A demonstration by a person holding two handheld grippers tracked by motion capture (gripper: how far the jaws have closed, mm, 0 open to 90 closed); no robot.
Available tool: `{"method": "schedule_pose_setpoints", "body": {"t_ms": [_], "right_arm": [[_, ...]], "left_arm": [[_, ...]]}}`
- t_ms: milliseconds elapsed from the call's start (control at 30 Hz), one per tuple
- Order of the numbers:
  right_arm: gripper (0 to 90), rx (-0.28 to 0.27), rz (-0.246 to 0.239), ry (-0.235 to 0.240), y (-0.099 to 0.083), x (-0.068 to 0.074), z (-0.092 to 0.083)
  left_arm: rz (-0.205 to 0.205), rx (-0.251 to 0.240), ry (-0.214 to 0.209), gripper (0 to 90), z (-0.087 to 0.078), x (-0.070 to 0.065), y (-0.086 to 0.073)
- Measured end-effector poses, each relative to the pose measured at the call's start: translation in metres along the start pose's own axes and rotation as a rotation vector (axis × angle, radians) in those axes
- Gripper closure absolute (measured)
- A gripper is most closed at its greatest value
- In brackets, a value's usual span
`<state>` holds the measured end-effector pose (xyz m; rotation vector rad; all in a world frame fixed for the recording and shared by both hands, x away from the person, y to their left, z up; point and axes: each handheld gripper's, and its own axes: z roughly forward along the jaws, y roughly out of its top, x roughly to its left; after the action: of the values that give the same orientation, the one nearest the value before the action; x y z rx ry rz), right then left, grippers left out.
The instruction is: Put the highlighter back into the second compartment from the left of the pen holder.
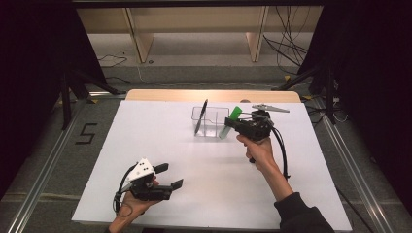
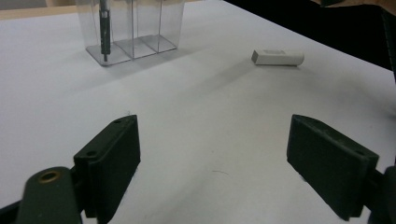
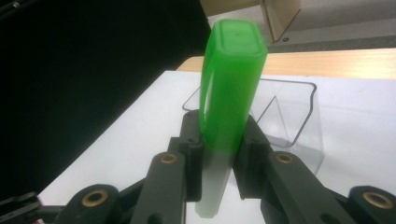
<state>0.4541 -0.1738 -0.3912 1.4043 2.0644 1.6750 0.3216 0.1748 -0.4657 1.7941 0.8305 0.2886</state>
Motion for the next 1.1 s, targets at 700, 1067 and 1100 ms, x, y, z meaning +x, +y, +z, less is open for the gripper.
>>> {"method": "schedule_pose_setpoints", "body": {"t_ms": [700, 1067, 1100], "right_arm": [[76.3, 0.008, -0.011, -0.073, 0.039, -0.003, 0.032], [76.3, 0.025, -0.011, -0.126, 0.054, -0.007, 0.051], [76.3, 0.030, -0.016, -0.130, 0.055, -0.006, 0.053]], "left_arm": [[0.014, 0.006, 0.029, 15.9, -0.005, 0.000, -0.003], [-0.003, 0.011, 0.031, 16.0, -0.008, 0.001, -0.004], [-0.007, 0.008, 0.031, 15.9, -0.008, 0.002, -0.004]]}}
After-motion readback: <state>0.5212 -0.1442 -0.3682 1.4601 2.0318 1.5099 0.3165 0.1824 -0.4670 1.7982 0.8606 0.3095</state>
